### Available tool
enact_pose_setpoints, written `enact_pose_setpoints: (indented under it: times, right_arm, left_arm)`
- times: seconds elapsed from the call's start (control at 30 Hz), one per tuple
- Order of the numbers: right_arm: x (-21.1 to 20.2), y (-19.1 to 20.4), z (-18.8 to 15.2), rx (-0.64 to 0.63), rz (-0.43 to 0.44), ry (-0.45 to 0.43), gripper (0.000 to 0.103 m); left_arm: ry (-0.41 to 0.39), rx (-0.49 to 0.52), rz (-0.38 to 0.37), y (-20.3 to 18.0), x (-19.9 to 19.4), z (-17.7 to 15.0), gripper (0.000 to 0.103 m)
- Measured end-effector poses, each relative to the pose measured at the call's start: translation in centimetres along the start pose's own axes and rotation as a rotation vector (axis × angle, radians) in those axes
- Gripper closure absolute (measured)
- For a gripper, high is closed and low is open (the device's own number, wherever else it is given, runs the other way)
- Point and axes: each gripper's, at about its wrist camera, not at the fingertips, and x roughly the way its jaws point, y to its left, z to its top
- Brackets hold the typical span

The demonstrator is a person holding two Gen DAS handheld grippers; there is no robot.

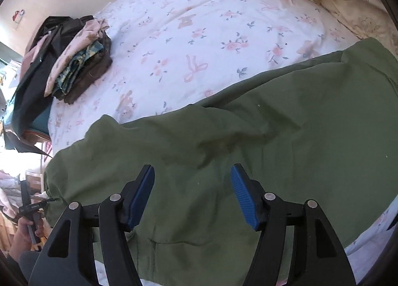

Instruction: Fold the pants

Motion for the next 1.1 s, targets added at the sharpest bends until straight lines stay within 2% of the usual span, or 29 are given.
enact_pose_setpoints:
  times: [0.03, 0.1, 0.13, 0.2, 0.23, 0.3, 0.37, 0.47, 0.53, 0.67, 0.73, 0.8, 0.93, 1.0, 1.1]
  right_arm:
    - [0.2, 0.2, 0.0, -0.007, -0.014, 0.000, 0.037]
    - [0.6, 0.6, 0.1, -0.022, -0.030, 0.003, 0.037]
    - [0.7, 0.8, 0.1, -0.032, -0.037, 0.006, 0.037]
    - [0.8, 1.3, 0.0, -0.062, -0.050, 0.008, 0.037]
    - [0.8, 1.4, -0.1, -0.075, -0.059, 0.007, 0.037]
    - [0.9, 1.8, -0.3, -0.104, -0.075, 0.009, 0.037]
    - [1.1, 2.1, -0.4, -0.124, -0.077, 0.020, 0.037]
    - [1.2, 2.4, -0.5, -0.137, -0.074, 0.029, 0.037]
    - [1.2, 2.5, -0.5, -0.141, -0.071, 0.028, 0.037]
    - [0.8, 2.4, -0.7, -0.139, -0.067, 0.019, 0.037]
    - [0.6, 2.4, -0.8, -0.137, -0.067, 0.014, 0.037]
    - [0.3, 2.2, -0.8, -0.134, -0.069, 0.005, 0.037]
    - [0.2, 1.9, -0.6, -0.112, -0.071, 0.000, 0.037]
    - [0.3, 2.0, -0.5, -0.111, -0.073, 0.000, 0.037]
    - [0.2, 2.2, -0.5, -0.130, -0.070, -0.007, 0.037]
  left_arm:
    - [0.018, -0.025, -0.009, 0.2, 0.3, 0.2, 0.035]
    - [0.024, -0.017, 0.003, 0.0, 0.3, 0.2, 0.047]
    - [0.010, 0.001, 0.026, -0.5, -0.3, 0.0, 0.054]
    - [-0.037, 0.044, 0.087, -1.6, -1.6, -0.6, 0.062]
    - [-0.066, 0.108, 0.162, -2.9, -2.4, -1.0, 0.066]
    - [-0.112, 0.163, 0.245, -4.8, -4.2, -1.7, 0.072]
    - [-0.143, 0.168, 0.242, -6.0, -6.1, -2.3, 0.086]
    - [-0.239, 0.157, 0.176, -7.0, -9.1, -2.5, 0.091]
    - [-0.226, 0.124, 0.151, -6.8, -9.0, -2.1, 0.092]
    - [-0.150, 0.086, 0.236, -5.7, -6.3, -1.5, 0.092]
    - [-0.129, 0.048, 0.245, -4.6, -5.7, -1.2, 0.091]
    - [-0.135, 0.021, 0.258, -4.1, -5.5, -1.2, 0.091]
    - [-0.183, 0.071, 0.366, -4.9, -6.1, -1.9, 0.092]
    - [-0.220, 0.036, 0.381, -4.1, -7.0, -2.0, 0.093]
    - [-0.272, -0.068, 0.434, -1.2, -8.7, -2.5, 0.094]
